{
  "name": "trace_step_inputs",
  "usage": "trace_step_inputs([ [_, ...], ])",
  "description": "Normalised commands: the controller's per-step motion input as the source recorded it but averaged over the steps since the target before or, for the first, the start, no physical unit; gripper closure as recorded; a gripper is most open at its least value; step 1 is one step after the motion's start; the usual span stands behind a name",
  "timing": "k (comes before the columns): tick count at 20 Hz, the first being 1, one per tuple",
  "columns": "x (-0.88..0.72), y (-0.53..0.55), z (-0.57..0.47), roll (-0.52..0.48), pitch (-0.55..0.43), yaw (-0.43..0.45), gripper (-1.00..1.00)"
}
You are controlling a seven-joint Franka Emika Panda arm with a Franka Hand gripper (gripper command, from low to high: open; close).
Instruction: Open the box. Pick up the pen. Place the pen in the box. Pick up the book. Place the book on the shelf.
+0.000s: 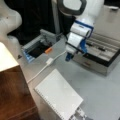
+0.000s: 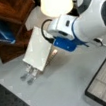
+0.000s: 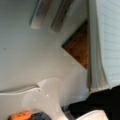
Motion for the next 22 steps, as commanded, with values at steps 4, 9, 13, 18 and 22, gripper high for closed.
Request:
trace_step_inputs([
  [4, 0.04, 0.01, -0.16, -0.715, 0.0, 0.185, -1.0],
  [9, 0.04, 0.0, -0.19, -0.599, -0.063, 0.142, -1.0],
  [13, 0.02, -0.05, -0.2, -0.544, -0.093, 0.093, -1.0],
  [18, 0.07, -0.04, -0.17, -0.472, -0.113, 0.05, -1.0],
  [22, 0.09, 0.02, -0.12, -0.391, -0.102, -0.056, -1.0],
])
